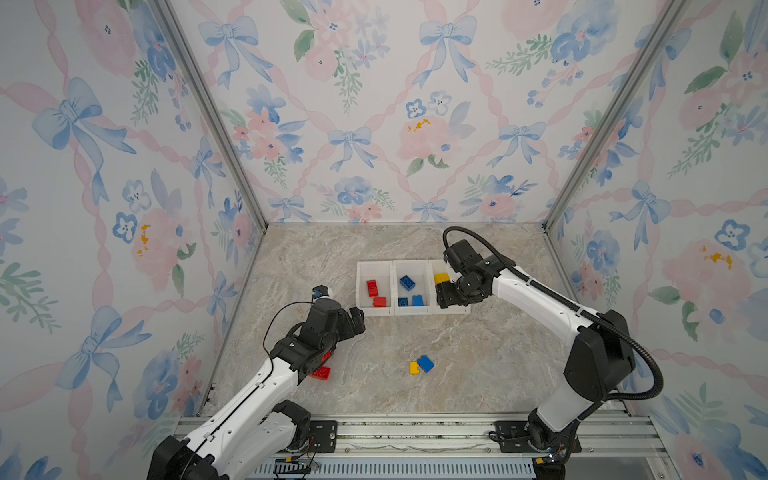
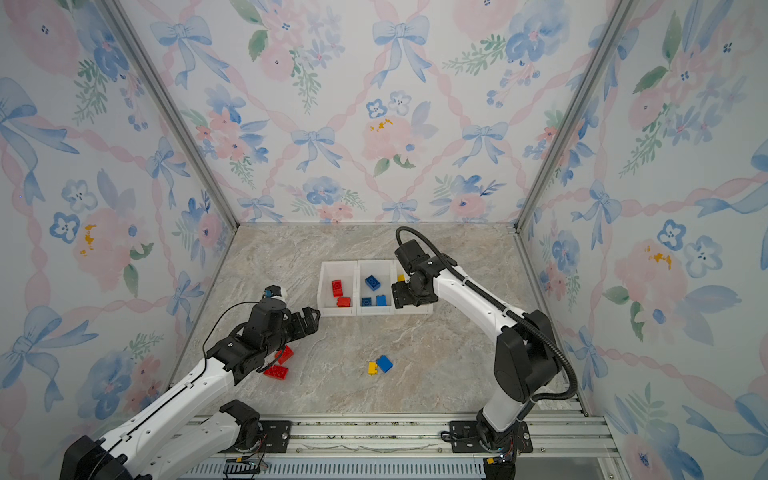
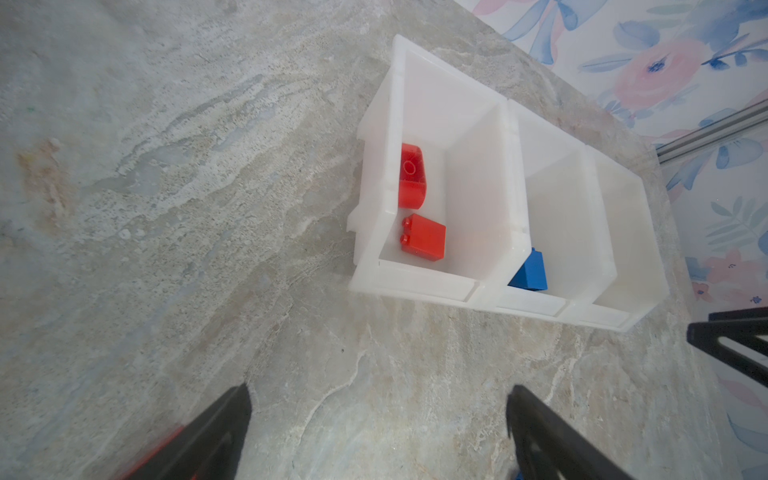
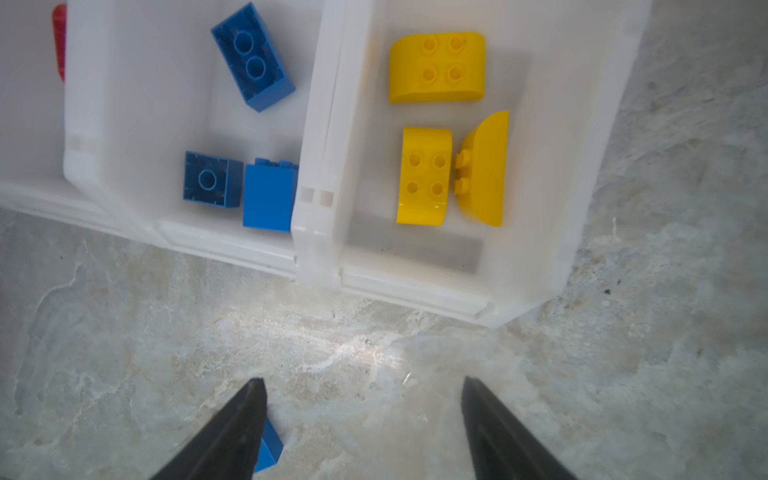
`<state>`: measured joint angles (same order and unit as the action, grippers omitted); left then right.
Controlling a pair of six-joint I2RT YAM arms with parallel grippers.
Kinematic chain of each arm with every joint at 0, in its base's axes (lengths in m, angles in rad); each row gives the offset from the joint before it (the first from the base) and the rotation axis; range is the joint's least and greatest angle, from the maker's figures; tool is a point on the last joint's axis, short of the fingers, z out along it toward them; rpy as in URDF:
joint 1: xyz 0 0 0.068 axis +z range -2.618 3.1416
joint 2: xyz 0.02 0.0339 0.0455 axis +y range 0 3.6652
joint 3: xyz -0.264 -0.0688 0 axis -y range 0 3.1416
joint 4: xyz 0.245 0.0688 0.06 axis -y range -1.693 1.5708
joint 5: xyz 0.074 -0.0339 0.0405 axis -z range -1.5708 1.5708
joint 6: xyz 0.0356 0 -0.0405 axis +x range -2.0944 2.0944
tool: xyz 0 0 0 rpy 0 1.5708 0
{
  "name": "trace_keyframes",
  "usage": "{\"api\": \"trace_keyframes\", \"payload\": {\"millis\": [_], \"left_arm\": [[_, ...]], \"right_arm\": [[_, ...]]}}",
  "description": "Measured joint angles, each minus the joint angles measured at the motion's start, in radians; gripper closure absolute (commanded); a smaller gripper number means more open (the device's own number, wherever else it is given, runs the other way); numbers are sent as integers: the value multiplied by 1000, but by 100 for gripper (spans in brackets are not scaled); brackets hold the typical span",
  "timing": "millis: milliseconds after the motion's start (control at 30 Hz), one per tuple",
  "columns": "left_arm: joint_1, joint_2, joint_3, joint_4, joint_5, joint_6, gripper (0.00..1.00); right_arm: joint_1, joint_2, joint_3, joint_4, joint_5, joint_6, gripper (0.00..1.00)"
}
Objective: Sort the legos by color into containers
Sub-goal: 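Move the right gripper down onto the loose blue brick and close it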
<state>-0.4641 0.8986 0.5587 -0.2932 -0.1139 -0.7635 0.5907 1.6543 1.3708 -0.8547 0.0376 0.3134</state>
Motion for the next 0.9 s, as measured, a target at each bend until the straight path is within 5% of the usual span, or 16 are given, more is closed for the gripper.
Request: {"api": "trace_keyframes", "payload": {"millis": [367,900], "left_arm": [[0,11,-1,0,4,0,2],[0,14,-1,0,8,2,2]], "right_arm": [[187,-92,-226,49,-4,-7,19],[377,-87,-320,132,-26,-22,27]]}}
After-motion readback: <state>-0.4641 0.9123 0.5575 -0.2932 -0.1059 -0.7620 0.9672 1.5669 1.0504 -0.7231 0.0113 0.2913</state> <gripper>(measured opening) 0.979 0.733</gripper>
